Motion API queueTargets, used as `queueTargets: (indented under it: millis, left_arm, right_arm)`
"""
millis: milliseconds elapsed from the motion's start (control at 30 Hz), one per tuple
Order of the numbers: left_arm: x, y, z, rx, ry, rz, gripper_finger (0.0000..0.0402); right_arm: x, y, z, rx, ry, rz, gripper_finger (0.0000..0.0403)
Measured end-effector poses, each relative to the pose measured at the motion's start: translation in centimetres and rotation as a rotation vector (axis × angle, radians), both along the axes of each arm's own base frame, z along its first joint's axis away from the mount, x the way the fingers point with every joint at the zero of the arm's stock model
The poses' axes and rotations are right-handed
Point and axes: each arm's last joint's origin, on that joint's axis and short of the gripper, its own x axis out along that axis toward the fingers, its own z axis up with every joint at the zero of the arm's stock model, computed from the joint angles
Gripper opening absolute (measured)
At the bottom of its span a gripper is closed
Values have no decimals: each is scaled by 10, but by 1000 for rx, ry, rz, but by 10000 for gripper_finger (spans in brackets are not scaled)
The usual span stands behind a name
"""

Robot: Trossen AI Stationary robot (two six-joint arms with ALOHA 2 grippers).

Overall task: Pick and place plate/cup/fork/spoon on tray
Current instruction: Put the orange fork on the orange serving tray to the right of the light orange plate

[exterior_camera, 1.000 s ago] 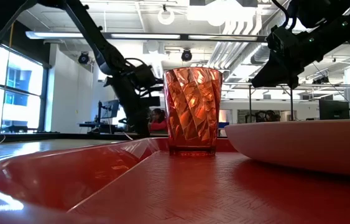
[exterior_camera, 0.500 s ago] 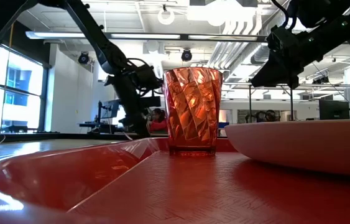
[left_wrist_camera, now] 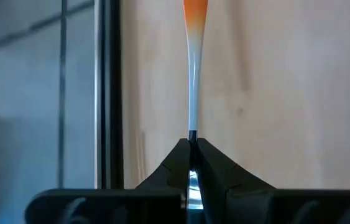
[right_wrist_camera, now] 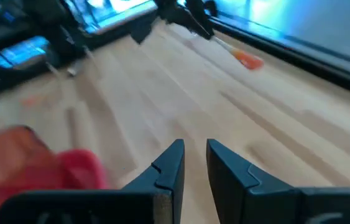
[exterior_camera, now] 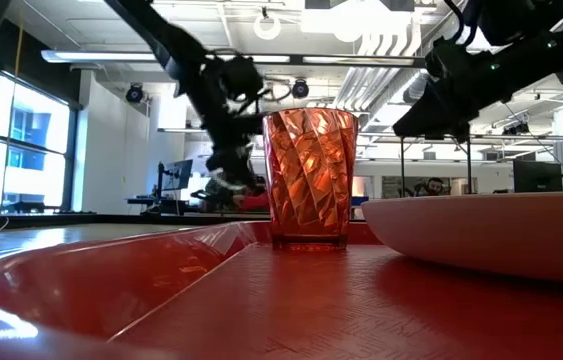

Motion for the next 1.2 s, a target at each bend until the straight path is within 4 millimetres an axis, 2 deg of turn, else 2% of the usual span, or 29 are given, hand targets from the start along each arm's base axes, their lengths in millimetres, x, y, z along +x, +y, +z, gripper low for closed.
queueTargets:
  millis: [200,400,533,633,767,833,933,1067,1200]
  left_arm:
    - [14,-59,45,206,-22,-193,4]
    - [23,-137,66,344,-21,-399,4]
    - [31,-191,67,408,-49,-520,5]
    - [36,-228,69,452,-122,-597,5]
    - [41,-268,63,532,-178,-652,6]
    - [42,-282,62,605,-180,-651,6]
    - [39,-295,61,713,-146,-574,6]
    - [34,-301,64,783,-128,-433,6]
    - [33,-304,64,800,-118,-429,7]
  right_arm:
    - [15,12,14,-17,-128,70,58]
    - [22,34,50,-58,-231,228,58]
    - [28,47,62,-77,-276,273,68]
    - [34,55,63,-17,-275,309,84]
    - [47,73,65,94,-212,348,108]
    - [53,83,69,123,-137,338,115]
    - [60,99,79,71,23,291,118]
    - [72,116,96,3,194,277,118]
    - [90,124,110,-40,255,286,119]
